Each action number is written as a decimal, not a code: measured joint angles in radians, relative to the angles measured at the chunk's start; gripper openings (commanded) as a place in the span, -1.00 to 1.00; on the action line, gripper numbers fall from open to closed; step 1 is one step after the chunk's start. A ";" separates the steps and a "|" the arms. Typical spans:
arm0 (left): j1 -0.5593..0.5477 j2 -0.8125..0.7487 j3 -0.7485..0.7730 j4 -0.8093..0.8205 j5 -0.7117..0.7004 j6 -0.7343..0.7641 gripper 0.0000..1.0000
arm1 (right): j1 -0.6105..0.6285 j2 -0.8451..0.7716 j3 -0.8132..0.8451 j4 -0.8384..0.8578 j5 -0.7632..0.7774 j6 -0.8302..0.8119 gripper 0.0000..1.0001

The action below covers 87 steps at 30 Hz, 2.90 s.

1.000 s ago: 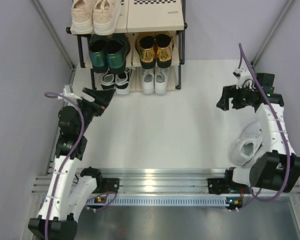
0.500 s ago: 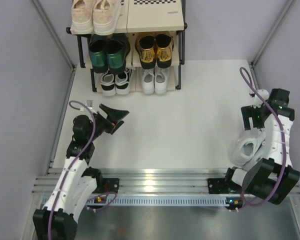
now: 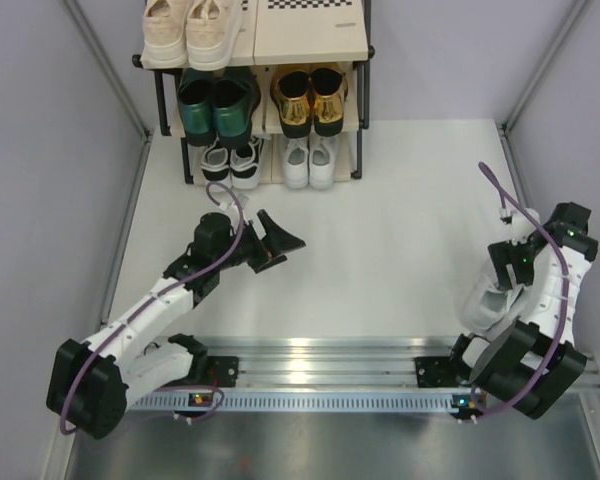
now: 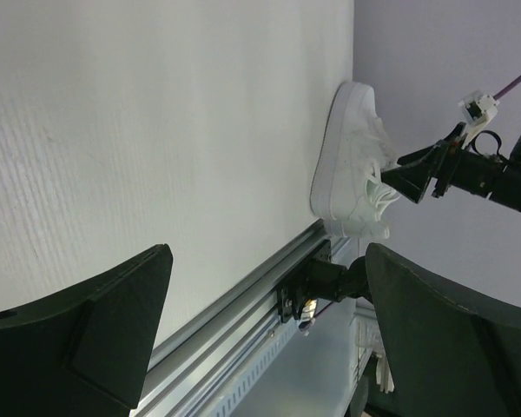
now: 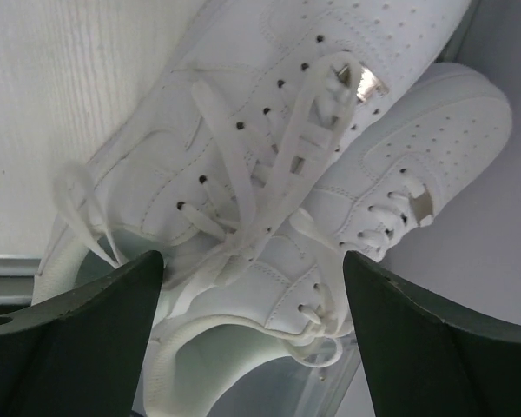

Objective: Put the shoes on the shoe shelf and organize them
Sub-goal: Pick up the shoe at the center of the board.

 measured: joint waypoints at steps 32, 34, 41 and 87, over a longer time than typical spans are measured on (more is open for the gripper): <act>-0.241 0.130 0.037 0.198 -0.067 0.036 0.96 | 0.010 0.088 0.098 -0.076 -0.369 0.051 -1.00; -0.249 0.152 0.041 0.245 -0.068 0.026 0.96 | 0.047 0.066 0.139 -0.095 -0.453 0.024 -1.00; -0.274 0.244 0.091 0.447 -0.083 -0.074 0.96 | 0.335 0.031 0.201 -0.168 -0.686 -0.055 -1.00; 0.018 0.068 -0.063 0.341 -0.107 -0.255 -1.00 | 1.096 0.127 0.537 -0.278 -0.887 -0.565 0.96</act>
